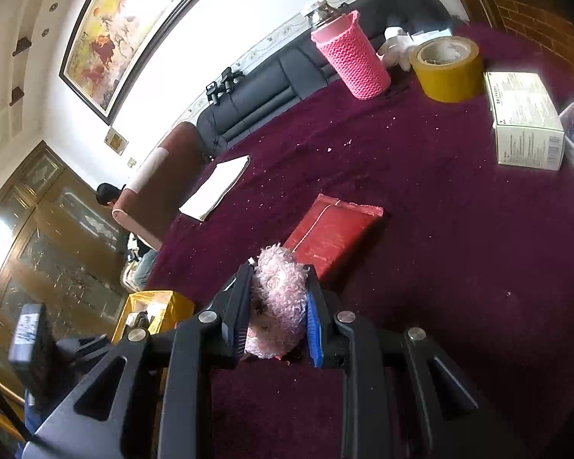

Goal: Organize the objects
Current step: 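Grasp the pink plush with the right gripper while the left grasps the white orange-capped bottle, then carry the plush and bottle over the tray and open both grippers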

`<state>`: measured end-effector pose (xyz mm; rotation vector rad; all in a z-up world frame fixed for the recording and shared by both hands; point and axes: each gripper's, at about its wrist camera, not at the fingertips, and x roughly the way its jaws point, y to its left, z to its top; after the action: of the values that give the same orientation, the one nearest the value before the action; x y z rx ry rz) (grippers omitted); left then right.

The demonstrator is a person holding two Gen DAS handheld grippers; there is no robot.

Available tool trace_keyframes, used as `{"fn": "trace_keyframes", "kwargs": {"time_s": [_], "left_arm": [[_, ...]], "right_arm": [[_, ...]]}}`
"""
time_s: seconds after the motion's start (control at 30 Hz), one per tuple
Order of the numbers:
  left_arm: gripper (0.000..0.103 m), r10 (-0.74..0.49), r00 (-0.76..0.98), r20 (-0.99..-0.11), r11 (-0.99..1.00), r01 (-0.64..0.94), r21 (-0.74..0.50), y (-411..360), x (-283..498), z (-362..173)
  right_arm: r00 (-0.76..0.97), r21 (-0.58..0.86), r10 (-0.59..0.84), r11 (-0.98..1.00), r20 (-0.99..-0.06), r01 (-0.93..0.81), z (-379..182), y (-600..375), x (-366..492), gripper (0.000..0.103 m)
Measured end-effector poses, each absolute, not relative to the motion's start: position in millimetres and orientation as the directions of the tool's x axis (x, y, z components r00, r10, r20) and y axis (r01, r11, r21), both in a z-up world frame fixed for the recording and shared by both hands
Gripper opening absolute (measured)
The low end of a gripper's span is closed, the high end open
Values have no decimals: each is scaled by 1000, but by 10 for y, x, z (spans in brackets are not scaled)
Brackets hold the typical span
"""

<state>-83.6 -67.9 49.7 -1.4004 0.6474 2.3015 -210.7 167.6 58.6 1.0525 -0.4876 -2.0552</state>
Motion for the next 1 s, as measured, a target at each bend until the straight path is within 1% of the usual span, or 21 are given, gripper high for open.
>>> {"fn": "trace_keyframes", "kwargs": {"time_s": [0.1,0.3,0.37,0.4,0.43,0.5,0.67,0.8,0.93,1.0], "left_arm": [[42,40,-415,-909,-813,-543,212,-681,-960,373],[42,40,-353,-935,-836,-524,163,-738,-1159,229],[33,59,-306,-950,-875,-474,98,-799,-1234,165],[27,90,-296,-951,-890,-452,57,-826,-1252,165],[25,112,-287,-951,-905,-425,22,-856,-1258,164],[22,101,-300,-949,-919,-394,27,-847,-1218,170],[22,78,-332,-940,-965,-261,12,-793,-1052,193],[22,130,-367,-921,-977,-203,-57,-702,-798,241],[22,129,-429,-894,-987,-147,-72,-673,-567,322],[22,112,-465,-878,-990,-125,-61,-645,-448,380]], "right_arm": [[-365,622,-776,-630,-514,464,609,1665,-2085,22],[-357,624,-779,-626,-515,467,598,1642,-2076,22],[-357,625,-778,-628,-517,463,589,1647,-2085,22],[-355,628,-779,-626,-516,462,585,1648,-2088,22],[-353,628,-780,-626,-517,462,583,1647,-2090,22],[-351,627,-780,-625,-518,465,582,1641,-2086,23],[-346,624,-783,-622,-518,473,588,1626,-2073,23],[-333,620,-793,-608,-511,497,617,1587,-2027,23],[-306,603,-806,-585,-507,543,650,1481,-1927,23],[-296,589,-810,-576,-507,566,656,1418,-1874,23]]}}
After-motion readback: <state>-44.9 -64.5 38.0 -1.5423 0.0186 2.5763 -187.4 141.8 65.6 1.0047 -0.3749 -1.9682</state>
